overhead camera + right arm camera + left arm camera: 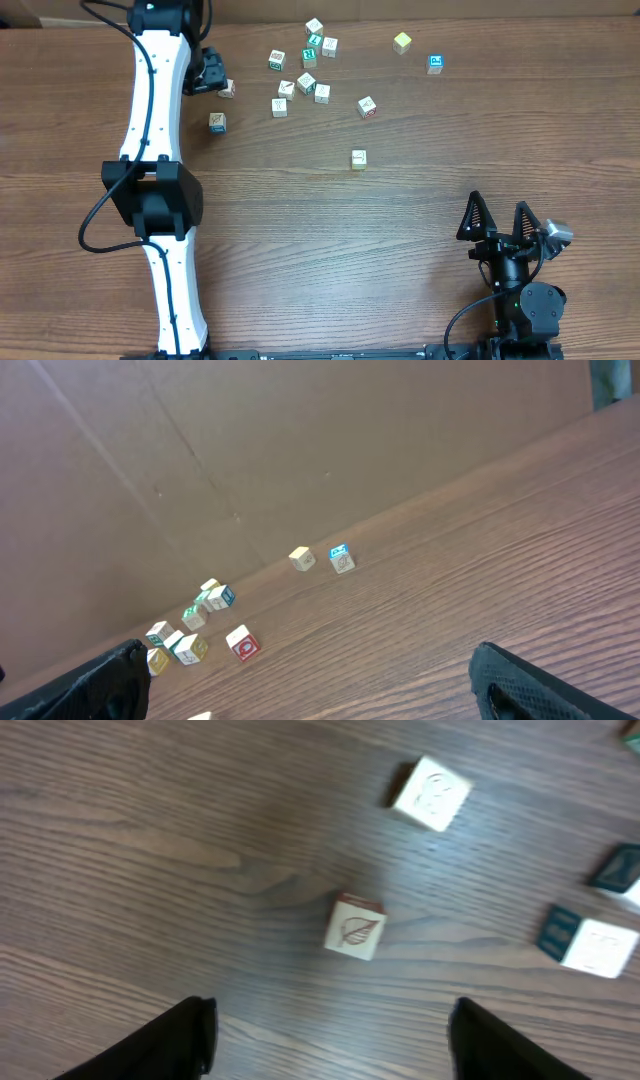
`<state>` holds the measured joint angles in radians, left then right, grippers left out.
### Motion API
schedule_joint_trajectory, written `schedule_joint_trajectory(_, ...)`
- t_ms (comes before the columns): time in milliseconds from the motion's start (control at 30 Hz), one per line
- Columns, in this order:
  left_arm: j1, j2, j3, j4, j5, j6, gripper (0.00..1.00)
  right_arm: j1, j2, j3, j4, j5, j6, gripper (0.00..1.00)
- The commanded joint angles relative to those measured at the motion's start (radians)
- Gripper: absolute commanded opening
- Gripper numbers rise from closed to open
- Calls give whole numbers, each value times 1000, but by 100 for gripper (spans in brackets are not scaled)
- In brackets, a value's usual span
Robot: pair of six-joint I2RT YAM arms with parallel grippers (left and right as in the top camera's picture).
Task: Form a horizontal line
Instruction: 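Lower the left gripper and grasp the red 'Y' leaf block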
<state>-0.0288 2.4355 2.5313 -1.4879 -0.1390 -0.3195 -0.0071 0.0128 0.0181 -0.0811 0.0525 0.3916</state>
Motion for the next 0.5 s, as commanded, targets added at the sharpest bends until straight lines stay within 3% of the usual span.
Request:
schedule_joint_trajectory(0, 9, -11, -86, 35, 2, 38, 64, -5, -6, -10, 5, 6, -7, 100)
schedule_joint_trajectory(367, 9, -10, -344, 204, 10, 106, 59, -5, -6, -10, 5, 6, -7, 100)
schedule_joint_trajectory(467, 9, -10, -378, 242, 12, 106, 51, -5, -6, -10, 5, 6, -7, 100)
